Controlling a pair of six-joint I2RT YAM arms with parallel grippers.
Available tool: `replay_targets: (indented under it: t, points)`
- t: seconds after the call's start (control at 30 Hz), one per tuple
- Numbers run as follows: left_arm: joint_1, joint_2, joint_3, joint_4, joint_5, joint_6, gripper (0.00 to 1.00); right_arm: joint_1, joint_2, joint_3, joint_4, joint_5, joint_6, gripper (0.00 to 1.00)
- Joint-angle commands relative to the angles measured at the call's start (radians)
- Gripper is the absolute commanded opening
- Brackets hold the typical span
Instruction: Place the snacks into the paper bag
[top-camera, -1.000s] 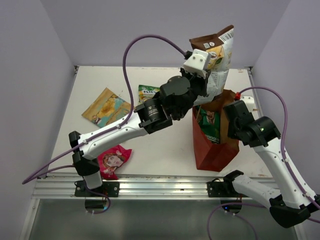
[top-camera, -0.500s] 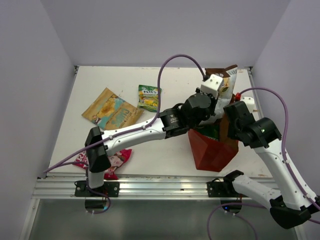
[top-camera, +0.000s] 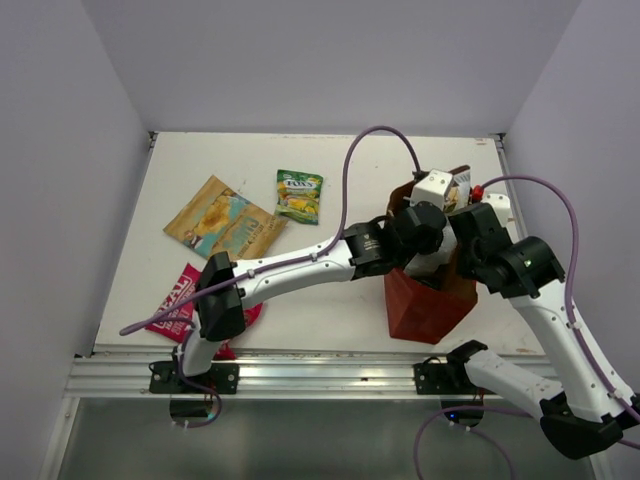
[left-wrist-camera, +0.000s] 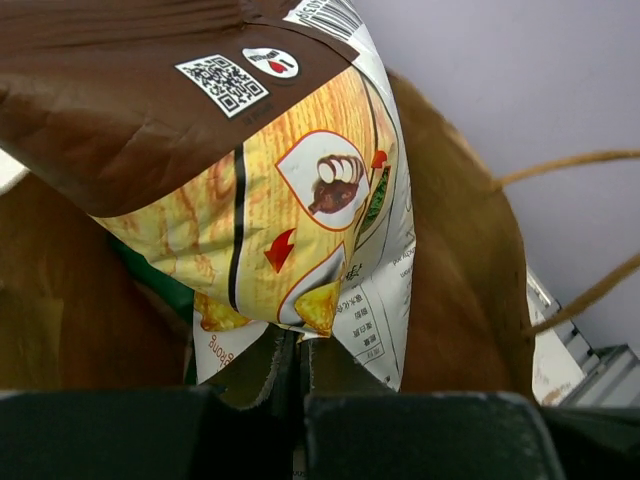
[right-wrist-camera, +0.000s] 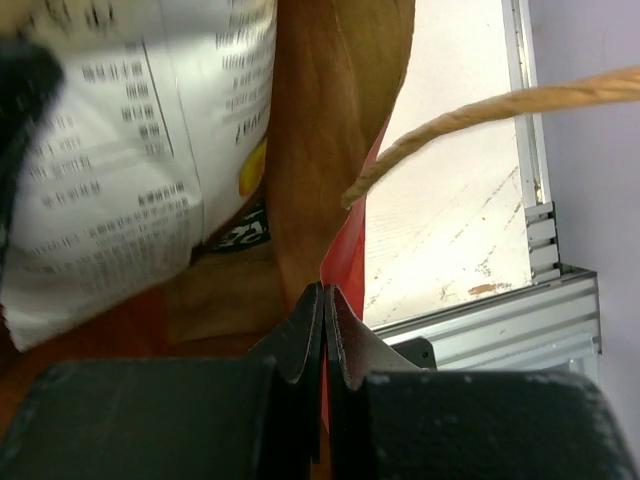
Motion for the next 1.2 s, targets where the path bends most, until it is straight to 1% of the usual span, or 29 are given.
replay_targets:
  t: [0.0, 0.13, 0.2, 0.23, 0.27, 0.3, 0.33, 0.37, 0.4, 0.43, 0.47, 0.5, 0.53, 0.57, 0.6, 0.67, 0.7, 0.73, 0.77, 0.8, 0.83, 0.87, 0.9, 1.0, 1.03, 1.07, 1.1, 1.13, 1.17]
  points:
    - [-0.035, -0.105, -0.035, -0.159, -0.016, -0.154, 0.0, 0.002, -0.005, 0.003, -0.033, -0.006, 0.011, 0.0]
    - [-0.041, -0.124, -0.017, -0.239, 0.054, -0.194, 0.0, 0.002, -0.001, -0.003, -0.018, -0.015, 0.011, 0.0]
    - [-0.041, -0.092, 0.009, -0.27, 0.124, -0.179, 0.0, 0.002, 0.001, -0.005, -0.015, -0.023, 0.011, 0.0]
    - [-0.041, -0.075, 0.052, -0.283, 0.138, -0.177, 0.0, 0.002, 0.001, -0.005, -0.013, -0.024, 0.011, 0.0]
    - [-0.041, -0.045, 0.078, -0.32, 0.145, -0.175, 0.06, 0.002, 0.001, -0.003, -0.016, -0.027, 0.011, 0.0]
    - [-0.041, -0.038, 0.102, -0.33, 0.145, -0.154, 0.31, 0.0, -0.002, -0.003, -0.018, -0.026, 0.012, 0.0]
    - [-0.043, -0.04, 0.122, -0.327, 0.126, -0.14, 0.48, 0.002, -0.004, -0.003, -0.023, -0.026, 0.014, 0.0]
    - [-0.051, -0.072, 0.118, -0.29, 0.058, -0.119, 0.61, 0.002, -0.007, -0.002, -0.027, -0.021, 0.014, 0.0]
    - [-0.057, -0.099, 0.088, -0.256, 0.019, -0.065, 0.77, 0.002, -0.013, -0.002, -0.03, -0.019, 0.015, 0.0]
    - [-0.06, -0.133, 0.068, -0.177, -0.024, -0.033, 0.82, 0.002, -0.014, 0.002, -0.035, -0.018, 0.015, 0.0]
    - [-0.061, -0.205, 0.046, -0.14, -0.135, -0.004, 0.86, 0.002, -0.017, 0.003, -0.039, -0.01, 0.015, 0.0]
    - [-0.06, -0.243, 0.005, -0.1, -0.198, 0.063, 0.94, 0.002, -0.019, 0.008, -0.043, -0.006, 0.015, 0.0]
    - [-0.058, -0.282, -0.02, -0.007, -0.248, 0.109, 0.97, 0.0, -0.017, 0.011, -0.046, -0.004, 0.015, 0.0]
    - [-0.036, -0.352, -0.041, 0.026, -0.309, 0.148, 1.0, 0.002, -0.017, 0.015, -0.046, -0.004, 0.012, 0.0]
    - [-0.011, -0.381, -0.066, 0.031, -0.32, 0.157, 1.0, 0.002, -0.013, 0.018, -0.044, -0.004, 0.011, 0.0]
    - [0.15, -0.451, -0.092, -0.078, -0.297, 0.078, 1.0, 0.002, -0.008, 0.021, -0.041, -0.007, 0.006, 0.0]
    - [0.219, -0.469, -0.158, -0.118, -0.282, -0.001, 1.0, 0.002, -0.005, 0.021, -0.035, -0.012, 0.004, 0.0]
    - [0.295, -0.5, -0.198, -0.192, -0.268, -0.037, 1.0, 0.002, -0.002, 0.021, -0.032, -0.015, 0.003, 0.0]
    - [0.431, -0.514, -0.247, -0.211, -0.25, -0.063, 1.0, 0.002, 0.001, 0.021, -0.029, -0.016, 0.0, 0.0]
    - [0.487, -0.521, -0.36, -0.215, -0.245, -0.066, 1.0, 0.002, 0.001, 0.021, -0.023, -0.019, -0.002, 0.0]
    - [0.539, -0.526, -0.409, -0.231, -0.242, -0.069, 1.0, 0.002, 0.003, 0.021, -0.021, -0.019, -0.002, 0.0]
    - [0.629, -0.514, -0.451, -0.245, -0.224, -0.08, 0.99, 0.002, 0.004, 0.021, -0.021, -0.023, -0.008, 0.0]
    - [0.671, -0.502, -0.523, -0.25, -0.207, -0.083, 1.0, 0.002, 0.007, 0.023, -0.018, -0.023, -0.009, 0.0]
    - [0.825, -0.437, -0.629, -0.267, -0.115, -0.114, 1.0, 0.002, 0.015, 0.025, -0.013, -0.03, -0.017, 0.0]
    - [0.897, -0.413, -0.655, -0.252, -0.084, -0.126, 1.0, 0.002, 0.015, 0.026, -0.01, -0.032, -0.019, 0.0]
    - [0.931, -0.406, -0.687, -0.213, -0.019, -0.129, 1.0, 0.002, 0.018, 0.025, -0.009, -0.032, -0.02, 0.0]
    - [0.96, -0.405, -0.756, -0.137, 0.009, -0.119, 1.0, 0.002, 0.018, 0.026, -0.007, -0.033, -0.02, 0.0]
    - [1.006, -0.394, -0.782, -0.101, 0.034, -0.111, 1.0, 0.002, 0.016, 0.026, -0.006, -0.035, -0.023, 0.0]
    - [1.023, -0.383, -0.801, -0.08, 0.052, -0.099, 1.0, 0.002, 0.019, 0.026, -0.006, -0.039, -0.026, 0.0]
